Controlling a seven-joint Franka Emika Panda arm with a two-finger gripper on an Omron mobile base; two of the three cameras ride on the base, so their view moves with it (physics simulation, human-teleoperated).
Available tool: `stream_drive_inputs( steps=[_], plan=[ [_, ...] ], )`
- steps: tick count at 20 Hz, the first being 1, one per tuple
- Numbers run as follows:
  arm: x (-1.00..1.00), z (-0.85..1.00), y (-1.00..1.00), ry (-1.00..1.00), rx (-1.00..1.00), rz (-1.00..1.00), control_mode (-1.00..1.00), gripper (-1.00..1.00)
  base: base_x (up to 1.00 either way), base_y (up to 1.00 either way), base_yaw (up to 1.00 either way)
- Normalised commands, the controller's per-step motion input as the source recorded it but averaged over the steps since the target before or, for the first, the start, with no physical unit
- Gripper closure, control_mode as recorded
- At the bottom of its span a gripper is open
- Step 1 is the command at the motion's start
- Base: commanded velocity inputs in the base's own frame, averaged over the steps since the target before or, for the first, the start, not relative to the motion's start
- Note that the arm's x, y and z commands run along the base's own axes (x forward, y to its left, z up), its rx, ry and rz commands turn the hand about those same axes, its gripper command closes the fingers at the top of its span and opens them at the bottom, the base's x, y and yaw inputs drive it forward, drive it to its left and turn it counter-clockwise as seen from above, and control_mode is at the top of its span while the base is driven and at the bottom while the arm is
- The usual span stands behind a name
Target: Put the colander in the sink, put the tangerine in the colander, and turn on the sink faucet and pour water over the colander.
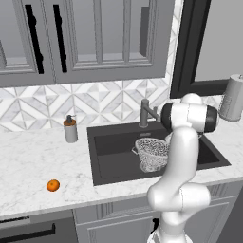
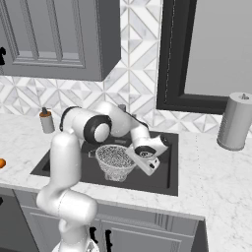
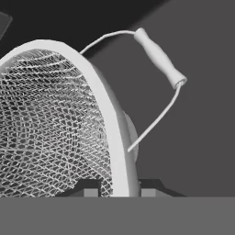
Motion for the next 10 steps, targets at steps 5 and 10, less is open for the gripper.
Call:
stream_drive_inputs(
  steps=[5,10],
  plan=[
    [0.29,-0.36,0.1,0.0,-0.01,0.0,-1.0,1.0,0.0,0.0,0.0],
    [0.25,-0.32,0.03,0.0,0.0,-0.01,-1.0,1.0,0.0,0.0,0.0]
  ],
)
